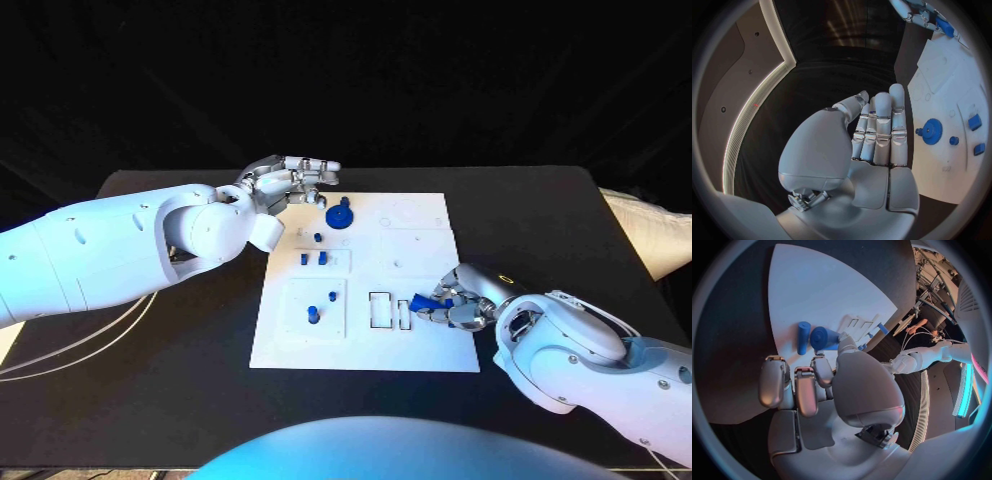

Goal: Assemble the parts on the task board

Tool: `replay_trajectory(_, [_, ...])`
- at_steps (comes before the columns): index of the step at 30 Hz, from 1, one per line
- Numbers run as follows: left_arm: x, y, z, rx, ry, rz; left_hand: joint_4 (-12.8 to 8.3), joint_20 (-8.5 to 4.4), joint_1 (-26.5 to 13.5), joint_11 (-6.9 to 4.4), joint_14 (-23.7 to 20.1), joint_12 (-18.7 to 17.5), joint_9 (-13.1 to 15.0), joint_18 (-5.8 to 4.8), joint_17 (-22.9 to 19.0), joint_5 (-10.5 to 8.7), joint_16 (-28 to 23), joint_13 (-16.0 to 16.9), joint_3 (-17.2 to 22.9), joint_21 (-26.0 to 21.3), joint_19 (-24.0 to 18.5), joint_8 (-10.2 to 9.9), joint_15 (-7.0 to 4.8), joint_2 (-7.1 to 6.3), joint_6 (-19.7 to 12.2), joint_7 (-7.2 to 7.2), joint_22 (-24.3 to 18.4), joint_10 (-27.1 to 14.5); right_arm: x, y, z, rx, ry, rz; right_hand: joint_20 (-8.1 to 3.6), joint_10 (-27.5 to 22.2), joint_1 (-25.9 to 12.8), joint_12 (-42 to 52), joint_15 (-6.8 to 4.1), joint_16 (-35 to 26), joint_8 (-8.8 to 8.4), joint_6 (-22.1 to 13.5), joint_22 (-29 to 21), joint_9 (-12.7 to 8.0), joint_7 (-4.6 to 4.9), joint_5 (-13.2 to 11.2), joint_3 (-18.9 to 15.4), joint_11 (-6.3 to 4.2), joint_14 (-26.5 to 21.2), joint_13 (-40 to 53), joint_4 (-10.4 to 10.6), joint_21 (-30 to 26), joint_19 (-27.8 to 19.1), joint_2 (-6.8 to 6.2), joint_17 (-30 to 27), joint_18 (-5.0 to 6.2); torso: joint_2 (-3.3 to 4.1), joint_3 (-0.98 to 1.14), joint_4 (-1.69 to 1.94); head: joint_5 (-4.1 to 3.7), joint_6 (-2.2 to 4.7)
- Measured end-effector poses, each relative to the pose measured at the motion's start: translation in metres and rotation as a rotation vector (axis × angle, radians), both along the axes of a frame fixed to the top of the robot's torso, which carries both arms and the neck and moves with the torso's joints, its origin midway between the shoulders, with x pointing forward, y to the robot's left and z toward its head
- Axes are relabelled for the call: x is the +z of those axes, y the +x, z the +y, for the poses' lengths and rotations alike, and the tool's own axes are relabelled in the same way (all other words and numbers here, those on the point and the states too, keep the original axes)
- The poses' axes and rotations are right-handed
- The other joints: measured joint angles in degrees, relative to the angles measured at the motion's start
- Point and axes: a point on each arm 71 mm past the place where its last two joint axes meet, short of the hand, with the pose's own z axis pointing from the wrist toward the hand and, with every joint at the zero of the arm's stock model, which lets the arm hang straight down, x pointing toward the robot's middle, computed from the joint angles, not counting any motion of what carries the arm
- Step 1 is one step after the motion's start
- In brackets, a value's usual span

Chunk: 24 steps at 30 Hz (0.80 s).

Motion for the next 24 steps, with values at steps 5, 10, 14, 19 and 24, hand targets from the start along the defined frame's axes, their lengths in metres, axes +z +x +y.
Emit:
replay_trajectory(5, [0.0, 0.0, 0.0, 0.0, 0.0, 0.0, 0.0, 0.0, 0.0, 0.0, 0.0, 0.0, 0.0, 0.0, -0.1, 0.0, 0.0, 0.0, 0.0, 0.0, 0.0, 0.0, 0.0, 0.0, 0.0, 0.0, 0.0, 0.0, 0.003, -0.006, 0.0, -0.011, 0.026, 0.011, -0.6, 0.0, 0.0, 0.7, -0.84, 0.3, 1.48, 0.7, 0.7, 1.1, 0.39, -0.3, 0.9, 0.0, 0.1, 1.2, 0.1, 0.4, 0.6, 0.0, 0.0, 0.0, -0.01, 0.04, -0.01, -0.03, 0.03])
replay_trajectory(10, [0.0, 0.0, 0.0, -0.001, 0.0, 0.0, 0.0, 0.0, 0.0, 0.0, 0.0, 0.0, 0.0, 0.0, 0.0, 0.0, 0.0, 0.0, 0.0, 0.0, 0.0, 0.0, 0.0, 0.0, 0.0, 0.0, 0.0, 0.0, 0.015, -0.008, 0.005, -0.017, 0.075, -0.002, -1.21, 0.0, -0.1, 2.2, -1.44, 0.3, 2.1, 1.0, 1.5, 1.3, 0.69, -0.2, 1.2, 0.0, 0.2, 2.8, 0.4, 0.9, 1.2, 0.12, 0.0, 0.0, -0.01, 0.03, -0.01, -0.13, 0.07])
replay_trajectory(14, [0.0, 0.0, -0.001, -0.001, 0.0, 0.0, 0.0, 0.0, 0.0, 0.0, 0.0, 0.0, 0.0, 0.0, 0.0, 0.0, 0.0, 0.0, 0.0, 0.0, 0.0, 0.0, 0.0, 0.0, 0.0, 0.0, 0.0, 0.0, 0.022, -0.009, 0.009, -0.024, 0.114, -0.016, -1.39, 0.0, -0.6, 2.4, -1.51, 0.5, 2.1, 1.1, 1.7, 1.3, 0.73, 0.0, 1.0, -0.01, 0.2, 3.1, 1.1, 0.9, 1.4, 0.63, 0.0, 0.0, 0.01, 0.04, -0.01, -0.16, 0.1])
replay_trajectory(19, [0.0, 0.0, -0.001, -0.001, 0.0, 0.0, 0.0, 0.0, 0.0, 0.0, 0.0, 0.0, 0.0, 0.0, 0.0, 0.0, 0.0, 0.0, 0.0, 0.0, 0.0, 0.0, 0.0, 0.0, 0.0, 0.0, 0.0, 0.0, 0.026, -0.009, 0.013, -0.034, 0.146, -0.023, -1.41, 0.0, -1.0, 2.2, -1.68, 0.5, 2.1, 1.1, 1.7, 1.3, 0.73, 0.1, 0.8, -0.01, 0.0, 3.2, 1.3, 0.9, 1.4, 0.99, 0.0, -0.01, 0.02, 0.04, 0.03, -0.12, 0.12])
replay_trajectory(24, [0.0, 0.0, -0.001, -0.002, 0.0, 0.0, 0.0, 0.0, 0.0, -0.12, 0.0, 0.0, 0.0, 0.0, 0.0, 0.0, 0.0, 0.0, 0.0, 0.0, 0.0, 0.0, 0.0, 0.0, 0.0, 0.0, 0.0, -0.1, 0.026, -0.009, 0.021, -0.03, 0.168, -0.015, -1.41, 0.0, -1.1, 2.2, -1.67, 0.5, 2.1, 1.1, 1.7, 1.3, 0.72, 0.1, 0.5, -0.01, 0.0, 3.1, 1.6, 0.9, 1.4, 1.09, 0.0, 0.0, 0.05, 0.03, 0.07, 0.02, 0.0])
